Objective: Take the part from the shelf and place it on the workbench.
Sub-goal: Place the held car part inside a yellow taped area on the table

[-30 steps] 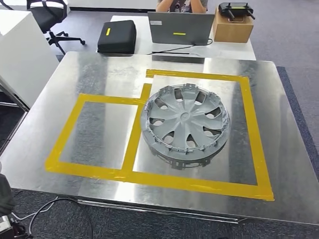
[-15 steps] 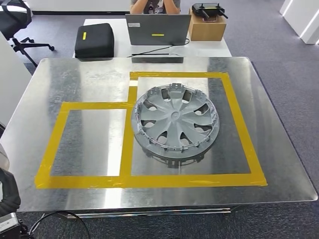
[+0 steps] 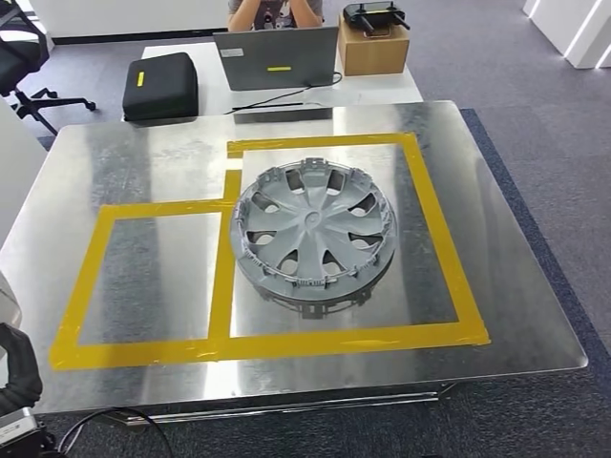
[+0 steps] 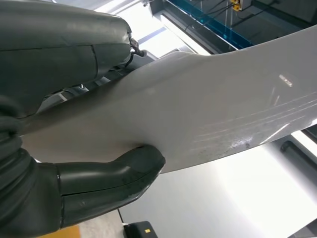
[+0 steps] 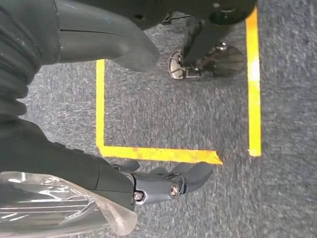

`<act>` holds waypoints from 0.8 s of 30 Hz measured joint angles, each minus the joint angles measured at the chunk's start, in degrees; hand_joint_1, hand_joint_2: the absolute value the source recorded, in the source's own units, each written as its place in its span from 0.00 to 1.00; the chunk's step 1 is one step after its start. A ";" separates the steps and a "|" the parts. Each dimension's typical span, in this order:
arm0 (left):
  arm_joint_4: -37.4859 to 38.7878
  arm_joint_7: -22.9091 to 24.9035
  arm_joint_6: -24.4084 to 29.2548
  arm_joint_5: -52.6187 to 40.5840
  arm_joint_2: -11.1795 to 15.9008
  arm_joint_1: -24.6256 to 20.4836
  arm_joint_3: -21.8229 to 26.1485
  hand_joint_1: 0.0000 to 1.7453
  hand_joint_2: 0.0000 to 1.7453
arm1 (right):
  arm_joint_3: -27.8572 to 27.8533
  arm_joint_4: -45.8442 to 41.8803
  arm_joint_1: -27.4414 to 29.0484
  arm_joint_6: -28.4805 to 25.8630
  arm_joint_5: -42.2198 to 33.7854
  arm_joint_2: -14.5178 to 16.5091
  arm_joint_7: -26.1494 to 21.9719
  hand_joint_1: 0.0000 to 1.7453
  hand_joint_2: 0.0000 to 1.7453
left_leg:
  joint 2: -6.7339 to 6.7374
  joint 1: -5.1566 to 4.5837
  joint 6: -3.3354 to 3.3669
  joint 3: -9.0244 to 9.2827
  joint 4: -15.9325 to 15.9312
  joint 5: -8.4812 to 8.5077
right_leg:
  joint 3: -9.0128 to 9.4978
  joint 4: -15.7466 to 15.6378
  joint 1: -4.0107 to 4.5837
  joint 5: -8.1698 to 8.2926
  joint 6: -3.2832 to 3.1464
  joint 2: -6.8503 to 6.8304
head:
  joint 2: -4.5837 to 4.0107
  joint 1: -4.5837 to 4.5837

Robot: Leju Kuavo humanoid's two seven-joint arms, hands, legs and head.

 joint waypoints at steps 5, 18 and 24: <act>0.13 0.03 0.01 0.01 0.14 -0.08 -0.03 1.00 1.00 | 0.00 0.00 0.02 0.01 -0.02 0.05 0.02 0.00 1.00 | -0.44 0.42 -0.06 6.89 -13.89 7.23 | -0.47 0.60 0.02 0.38 0.87 0.60 | 0.00 0.04; 0.28 0.06 0.00 0.07 0.14 -0.15 -0.21 1.00 1.00 | 0.00 0.00 0.26 0.11 -0.18 0.05 0.02 0.00 1.00 | 0.23 -0.04 2.76 4.76 -15.99 10.29 | -2.66 10.25 -0.16 -5.18 2.89 0.39 | 0.00 0.48; 0.28 0.12 0.01 -0.42 0.15 -0.12 -0.36 1.00 1.00 | 0.00 0.00 0.10 0.10 -0.13 0.05 0.06 0.00 1.00 | 0.23 -0.24 1.04 4.21 -15.64 10.85 | 3.23 -0.71 0.25 -2.61 1.36 0.05 | 0.00 0.40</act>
